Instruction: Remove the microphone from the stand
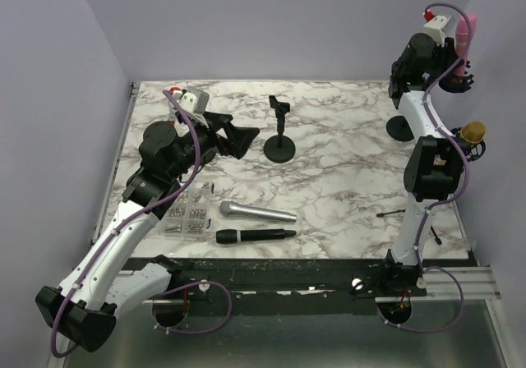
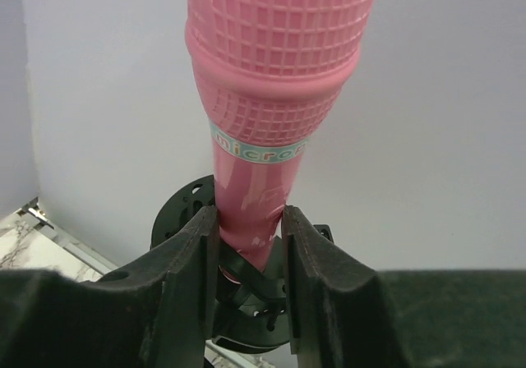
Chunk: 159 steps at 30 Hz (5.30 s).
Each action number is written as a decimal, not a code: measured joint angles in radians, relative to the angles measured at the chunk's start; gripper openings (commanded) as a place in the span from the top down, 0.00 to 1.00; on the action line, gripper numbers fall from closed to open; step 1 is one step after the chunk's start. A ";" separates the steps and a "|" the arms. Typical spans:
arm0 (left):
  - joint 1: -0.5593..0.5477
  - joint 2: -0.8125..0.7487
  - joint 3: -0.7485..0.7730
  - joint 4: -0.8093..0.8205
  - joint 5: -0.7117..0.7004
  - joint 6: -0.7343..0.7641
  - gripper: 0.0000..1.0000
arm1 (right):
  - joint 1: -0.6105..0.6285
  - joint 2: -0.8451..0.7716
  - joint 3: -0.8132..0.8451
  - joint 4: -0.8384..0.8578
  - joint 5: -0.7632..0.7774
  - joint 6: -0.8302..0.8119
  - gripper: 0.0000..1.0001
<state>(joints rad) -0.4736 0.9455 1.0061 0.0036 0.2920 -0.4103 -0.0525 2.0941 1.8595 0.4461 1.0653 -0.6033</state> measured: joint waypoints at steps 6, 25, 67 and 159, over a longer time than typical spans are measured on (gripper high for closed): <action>0.000 0.000 0.000 0.000 0.001 0.000 0.01 | 0.000 -0.015 0.002 -0.045 -0.017 0.029 0.79; 0.000 -0.003 0.000 0.000 0.014 -0.006 0.01 | 0.109 -0.259 0.069 -0.156 -0.086 0.098 0.99; 0.000 0.016 0.000 -0.015 0.018 -0.020 0.01 | 0.658 -0.740 -0.609 -0.966 -1.376 0.396 0.99; 0.001 -0.005 0.000 -0.035 -0.036 0.005 0.01 | 0.975 -0.409 -0.707 -0.555 -0.584 0.262 0.02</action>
<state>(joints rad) -0.4725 0.9405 1.0061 -0.0319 0.2558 -0.4053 0.9222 1.6855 1.1526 -0.1089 0.4808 -0.3412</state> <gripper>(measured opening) 0.980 0.924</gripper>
